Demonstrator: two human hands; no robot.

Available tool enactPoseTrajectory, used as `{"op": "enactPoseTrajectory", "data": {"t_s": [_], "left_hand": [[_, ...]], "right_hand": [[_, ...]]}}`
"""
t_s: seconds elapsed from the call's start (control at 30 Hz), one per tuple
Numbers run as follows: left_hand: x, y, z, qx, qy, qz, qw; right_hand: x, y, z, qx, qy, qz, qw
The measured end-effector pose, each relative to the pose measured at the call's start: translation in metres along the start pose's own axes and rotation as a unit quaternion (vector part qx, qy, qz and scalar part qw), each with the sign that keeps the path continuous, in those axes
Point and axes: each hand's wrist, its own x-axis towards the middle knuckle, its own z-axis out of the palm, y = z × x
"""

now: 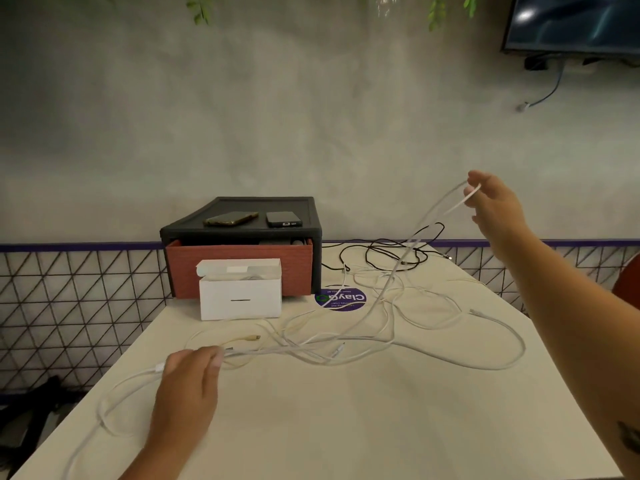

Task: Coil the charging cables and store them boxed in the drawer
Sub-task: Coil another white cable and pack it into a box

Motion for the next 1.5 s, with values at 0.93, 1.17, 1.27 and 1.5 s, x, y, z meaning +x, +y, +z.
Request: {"op": "enactPoseTrajectory", "data": {"t_s": [0.93,1.17,1.27,1.5], "left_hand": [[0.148,0.132,0.038,-0.538,-0.058,-0.251,0.802],[0.166,0.138,0.041,-0.693,-0.143,-0.267,0.654],[0.170,0.142,0.041,-0.720,-0.162,-0.256,0.624],[0.186,0.109,0.043,-0.856,-0.189,-0.162,0.453]], "right_hand": [[-0.080,-0.013,0.138,-0.012,-0.291,-0.032,0.956],[-0.064,0.013,0.166,0.014,-0.060,-0.007,0.998],[-0.058,0.016,0.169,0.012,-0.060,-0.001,0.998],[-0.044,0.023,0.157,0.171,-0.127,0.058,0.975]]}}
